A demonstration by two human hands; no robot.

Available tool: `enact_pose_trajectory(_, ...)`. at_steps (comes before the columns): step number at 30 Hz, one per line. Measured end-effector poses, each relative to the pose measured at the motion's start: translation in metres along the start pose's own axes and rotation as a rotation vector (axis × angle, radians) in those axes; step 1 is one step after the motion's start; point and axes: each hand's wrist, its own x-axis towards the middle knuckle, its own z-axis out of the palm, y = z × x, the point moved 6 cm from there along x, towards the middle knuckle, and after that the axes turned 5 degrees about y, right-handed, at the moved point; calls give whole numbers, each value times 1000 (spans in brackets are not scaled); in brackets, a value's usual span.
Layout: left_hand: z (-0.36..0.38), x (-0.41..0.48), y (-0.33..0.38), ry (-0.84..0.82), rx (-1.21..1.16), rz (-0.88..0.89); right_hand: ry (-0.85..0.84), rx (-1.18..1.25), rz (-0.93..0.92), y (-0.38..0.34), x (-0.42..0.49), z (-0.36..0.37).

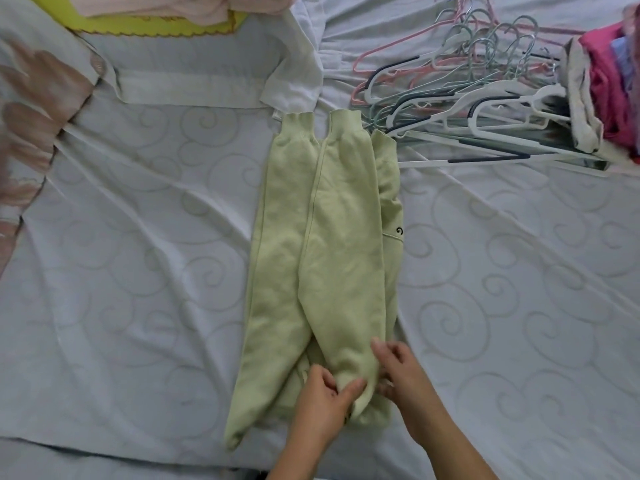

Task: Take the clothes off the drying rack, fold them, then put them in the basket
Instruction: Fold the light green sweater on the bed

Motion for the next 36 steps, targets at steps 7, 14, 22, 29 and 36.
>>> enact_pose_trajectory(7,16,-18,-17,-75,-261,-190,143,-242,-75,11,-22,-13)
enact_pose_trajectory(14,12,-15,0,-259,-241,-135,124,-262,-71,36,-43,-6)
enact_pose_trajectory(22,16,-42,-7,-363,-339,-217,214,-261,-244,33,-60,-11)
enact_pose_trajectory(29,-1,-16,-7,-163,-310,-123,51,-80,-19,75,-41,-13)
enact_pose_trajectory(36,2,-2,-2,78,409,205,175,-401,-16,82,-29,-32)
